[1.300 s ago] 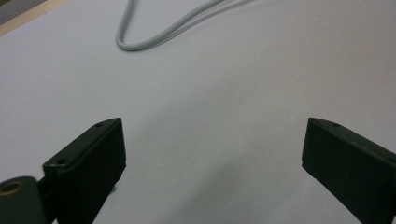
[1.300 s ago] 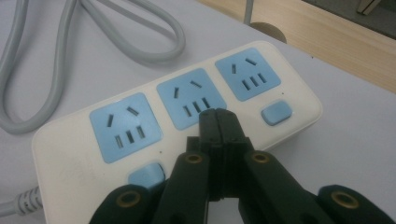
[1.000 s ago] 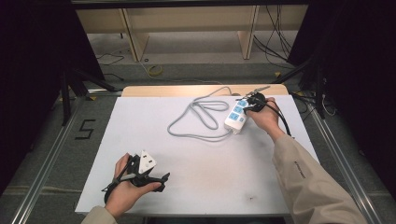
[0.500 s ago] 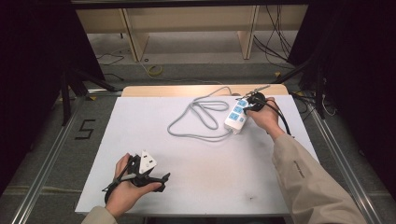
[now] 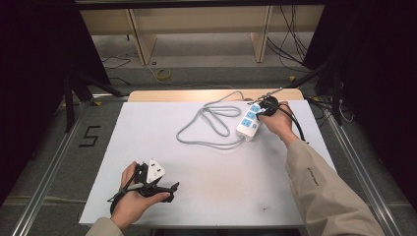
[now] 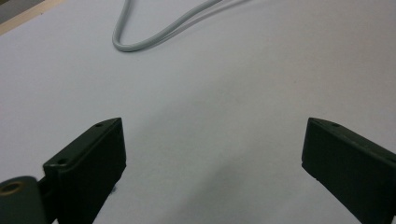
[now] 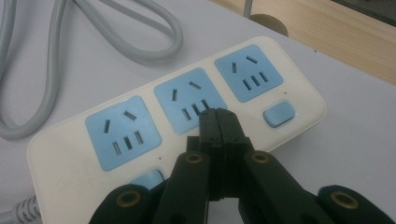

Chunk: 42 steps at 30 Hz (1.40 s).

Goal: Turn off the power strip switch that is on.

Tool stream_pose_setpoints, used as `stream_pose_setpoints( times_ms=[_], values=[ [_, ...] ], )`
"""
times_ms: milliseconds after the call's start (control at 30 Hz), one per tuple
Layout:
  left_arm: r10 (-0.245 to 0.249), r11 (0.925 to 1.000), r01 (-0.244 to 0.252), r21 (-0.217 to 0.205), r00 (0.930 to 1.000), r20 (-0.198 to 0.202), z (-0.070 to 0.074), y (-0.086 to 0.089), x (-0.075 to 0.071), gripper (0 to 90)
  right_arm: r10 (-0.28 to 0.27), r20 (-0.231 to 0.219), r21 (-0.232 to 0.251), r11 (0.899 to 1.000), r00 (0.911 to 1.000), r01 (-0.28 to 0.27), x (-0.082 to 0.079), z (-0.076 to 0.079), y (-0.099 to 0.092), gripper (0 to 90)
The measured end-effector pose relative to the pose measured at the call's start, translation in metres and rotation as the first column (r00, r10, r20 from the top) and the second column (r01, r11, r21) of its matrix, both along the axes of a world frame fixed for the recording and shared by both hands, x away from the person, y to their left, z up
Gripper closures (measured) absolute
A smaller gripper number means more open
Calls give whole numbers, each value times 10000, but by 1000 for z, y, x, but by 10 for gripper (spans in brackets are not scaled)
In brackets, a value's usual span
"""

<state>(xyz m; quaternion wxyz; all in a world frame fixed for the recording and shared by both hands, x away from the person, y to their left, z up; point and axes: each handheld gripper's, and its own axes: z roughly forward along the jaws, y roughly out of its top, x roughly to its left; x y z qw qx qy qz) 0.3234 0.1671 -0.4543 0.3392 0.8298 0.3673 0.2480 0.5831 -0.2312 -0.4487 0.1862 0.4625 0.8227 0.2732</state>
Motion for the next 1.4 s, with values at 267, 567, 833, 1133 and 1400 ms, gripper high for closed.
stream_pose_setpoints(
  times_ms=[267,567,833,1133,1400],
  values=[
    [-19,10000,19,3,10000,10,0,-1,0,60,-90,29,-207,9997,10000,91,1,1,1,900],
    [-11,10000,12,-26,10000,16,0,-1,0,60,-121,-195,-168,9998,9997,117,4,2,1,900],
    [-10,10000,10,-2,10000,11,0,-1,0,61,-191,-292,-134,9997,9994,187,5,3,1,900],
    [-10,10000,10,-4,10000,15,0,-1,0,61,-181,-345,-317,9994,9992,170,6,3,3,900],
    [-11,10000,11,-8,10000,23,0,-1,0,61,-211,-408,-515,9985,9989,189,6,4,6,900]
  ],
)
